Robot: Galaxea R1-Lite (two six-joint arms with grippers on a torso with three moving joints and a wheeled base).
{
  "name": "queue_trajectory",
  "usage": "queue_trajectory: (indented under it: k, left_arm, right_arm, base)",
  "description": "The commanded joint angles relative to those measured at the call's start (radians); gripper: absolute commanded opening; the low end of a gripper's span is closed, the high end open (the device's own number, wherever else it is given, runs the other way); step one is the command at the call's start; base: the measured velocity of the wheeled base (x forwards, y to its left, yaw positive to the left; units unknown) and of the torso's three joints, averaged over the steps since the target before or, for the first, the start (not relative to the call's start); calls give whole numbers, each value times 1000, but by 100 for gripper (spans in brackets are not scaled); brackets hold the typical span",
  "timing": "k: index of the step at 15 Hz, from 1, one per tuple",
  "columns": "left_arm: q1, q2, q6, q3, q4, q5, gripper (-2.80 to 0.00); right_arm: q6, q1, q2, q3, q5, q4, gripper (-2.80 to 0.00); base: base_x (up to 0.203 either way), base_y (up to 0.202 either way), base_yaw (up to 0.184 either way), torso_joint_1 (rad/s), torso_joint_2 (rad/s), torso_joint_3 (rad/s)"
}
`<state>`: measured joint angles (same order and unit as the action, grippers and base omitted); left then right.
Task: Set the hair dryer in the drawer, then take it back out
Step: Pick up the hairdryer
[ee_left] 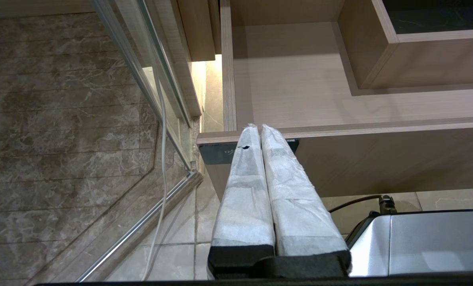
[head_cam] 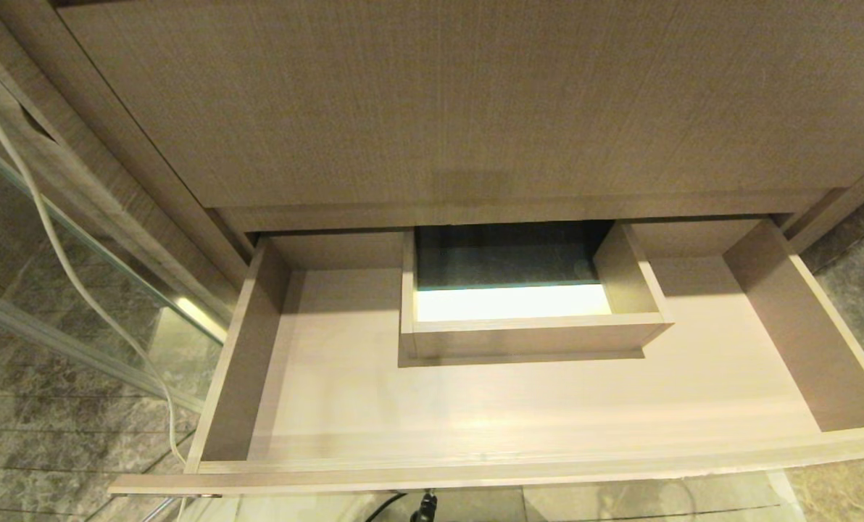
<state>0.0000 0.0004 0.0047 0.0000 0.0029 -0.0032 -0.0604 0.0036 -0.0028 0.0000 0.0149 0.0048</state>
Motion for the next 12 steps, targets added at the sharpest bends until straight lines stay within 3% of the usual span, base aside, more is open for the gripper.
queue_trajectory:
  k: [1,7,12]
  left_arm:
    - [0,1,0,2,0,0,-280]
    - [0,1,0,0,0,0,-280]
    - [0,1,0,2,-1,0,-280]
  right_arm:
    - [1,1,4,0,0,-3,-280]
    - [-1,-1,3,0,2,1,-280]
    - [0,1,3,0,0,1,-280]
  base:
    - [0,0,0,0,0,0]
    - [0,0,0,2,-15,-5]
    - [0,0,0,212,-131,-110]
